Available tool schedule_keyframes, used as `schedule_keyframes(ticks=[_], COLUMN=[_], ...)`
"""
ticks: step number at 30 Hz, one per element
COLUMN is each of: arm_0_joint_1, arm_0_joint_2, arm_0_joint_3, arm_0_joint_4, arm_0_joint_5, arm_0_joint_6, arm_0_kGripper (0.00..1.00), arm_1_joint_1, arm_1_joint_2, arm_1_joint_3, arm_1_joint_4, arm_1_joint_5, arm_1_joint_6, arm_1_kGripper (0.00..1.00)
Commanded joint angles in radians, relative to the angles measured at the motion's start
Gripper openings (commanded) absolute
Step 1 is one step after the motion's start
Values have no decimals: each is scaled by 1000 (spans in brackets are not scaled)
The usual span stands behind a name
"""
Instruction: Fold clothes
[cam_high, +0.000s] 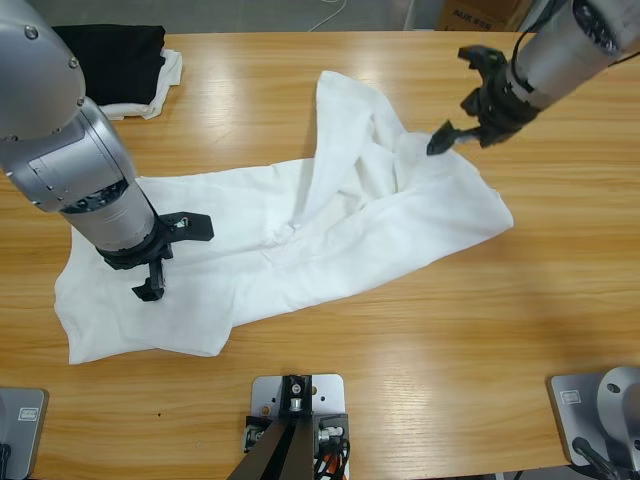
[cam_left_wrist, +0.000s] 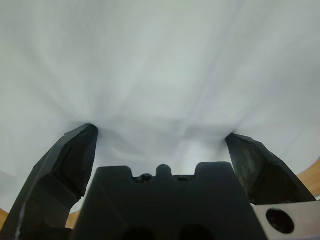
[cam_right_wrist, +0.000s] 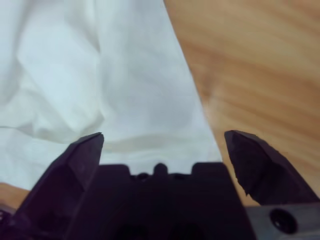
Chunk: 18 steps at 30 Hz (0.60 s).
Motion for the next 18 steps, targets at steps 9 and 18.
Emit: schedule_keyframes(ticks=[9, 18], arm_0_joint_1=[14, 14], arm_0_joint_2=[109, 104], arm_0_joint_3=[94, 94], arm_0_joint_4=[-33, -41], arm_0_joint_5=[5, 5], arm_0_joint_6=[-15, -19], arm_0_kGripper=[950, 950], arm_1_joint_1=[-198, -222], arm_1_joint_2=[156, 195], arm_1_joint_3=[79, 125], arm_1_joint_4=[-134, -163], arm_1_joint_5=[334, 430], arm_1_joint_6=[-176, -206], arm_1_kGripper=[729, 729])
